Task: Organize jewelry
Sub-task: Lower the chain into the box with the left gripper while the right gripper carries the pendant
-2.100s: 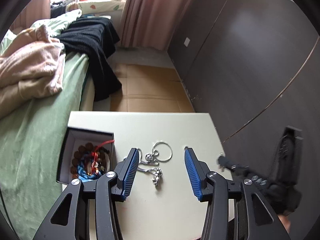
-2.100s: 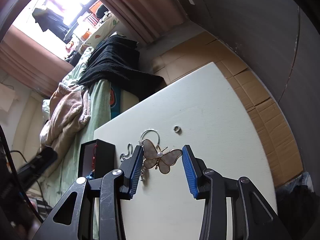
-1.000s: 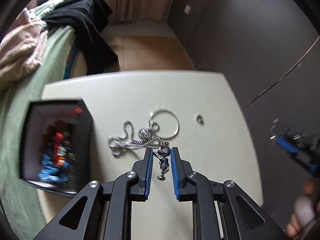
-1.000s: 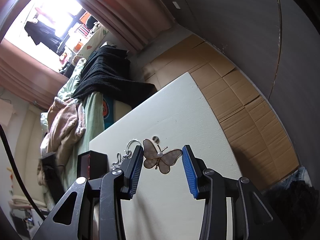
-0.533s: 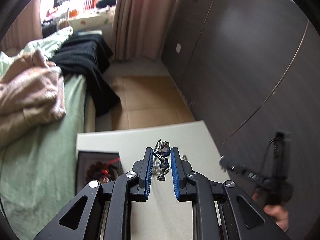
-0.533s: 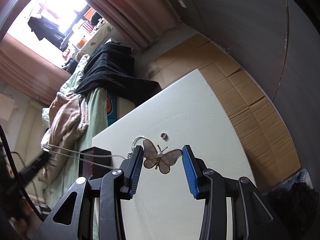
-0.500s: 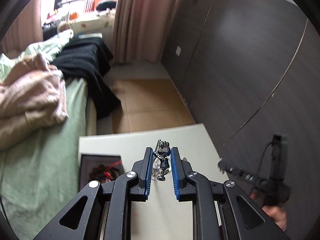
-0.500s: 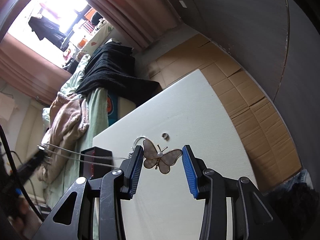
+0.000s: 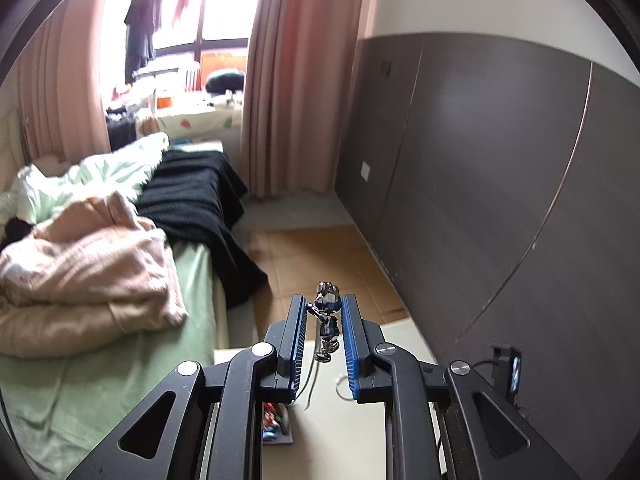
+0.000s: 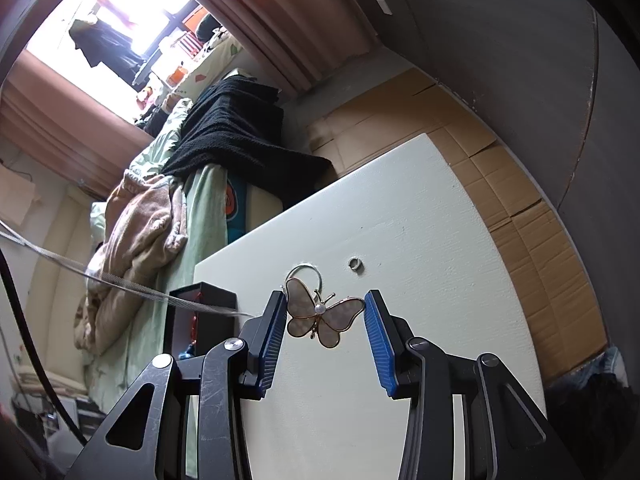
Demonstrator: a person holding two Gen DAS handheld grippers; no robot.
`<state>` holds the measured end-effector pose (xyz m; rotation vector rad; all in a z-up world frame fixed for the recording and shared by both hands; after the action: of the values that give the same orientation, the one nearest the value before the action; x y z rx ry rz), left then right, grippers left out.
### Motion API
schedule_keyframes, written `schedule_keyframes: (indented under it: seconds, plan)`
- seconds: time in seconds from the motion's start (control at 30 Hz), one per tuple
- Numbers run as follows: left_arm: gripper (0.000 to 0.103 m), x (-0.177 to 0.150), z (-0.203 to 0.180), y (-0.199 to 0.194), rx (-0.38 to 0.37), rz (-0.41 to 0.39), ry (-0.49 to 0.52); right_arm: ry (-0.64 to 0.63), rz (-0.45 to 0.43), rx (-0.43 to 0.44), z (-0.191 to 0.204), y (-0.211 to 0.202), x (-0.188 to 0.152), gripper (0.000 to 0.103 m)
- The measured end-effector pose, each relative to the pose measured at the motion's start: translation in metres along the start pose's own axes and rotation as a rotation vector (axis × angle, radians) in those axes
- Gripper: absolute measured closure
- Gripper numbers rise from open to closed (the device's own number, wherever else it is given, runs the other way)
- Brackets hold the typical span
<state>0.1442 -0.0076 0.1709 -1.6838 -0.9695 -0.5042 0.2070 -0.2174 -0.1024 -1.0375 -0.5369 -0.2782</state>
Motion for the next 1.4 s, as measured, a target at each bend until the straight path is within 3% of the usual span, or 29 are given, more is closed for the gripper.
schedule_keyframes:
  seconds: [0.23,0.4,0.7,1.1,1.17,1.27,1.3,1.4]
  plan:
    - [0.085,0.03,0.008,-0.023,0.018,-0.067,0.003,-0.019,0.005,0.003,0.006,0.003,-0.001,0.062]
    - [0.085,0.031,0.013,-0.022,0.022,-0.07,0.007,-0.026,0.0,0.012,0.011,0.005,0.0,0.062]
    - [0.085,0.007,0.056,0.01,0.066,-0.027,-0.054,-0.065,0.006,0.018,0.025,0.008,-0.001,0.062]
    - [0.084,-0.05,0.11,0.078,0.028,0.09,-0.182,-0.095,-0.052,0.052,0.049,0.01,0.005,0.062]
    - [0.072,-0.063,0.12,0.089,-0.005,0.104,-0.234,-0.106,-0.063,0.069,0.058,0.012,0.006,0.062]
    - [0.03,-0.084,0.133,0.1,-0.049,0.112,-0.318,-0.119,-0.071,0.099,0.074,0.018,0.007,0.062]
    - [0.023,-0.092,0.14,0.102,-0.062,0.097,-0.349,-0.122,-0.073,0.111,0.081,0.022,0.007,0.062]
    - [0.022,-0.108,0.157,0.109,-0.067,0.092,-0.398,-0.135,-0.079,0.14,0.099,0.032,0.008,0.062]
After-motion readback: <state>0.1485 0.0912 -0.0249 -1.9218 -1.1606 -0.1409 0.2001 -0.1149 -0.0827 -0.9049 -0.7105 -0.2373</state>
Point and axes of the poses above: each gripper's, at about its wrist camera, not at the fingertips, and y roughly the way its jaws point, z to its left, x to its top, the point moved 8 cm from there along y, roughly the way its jaws point, and after that the axes turned 15 degrees about -y, right-handed, at the moved point
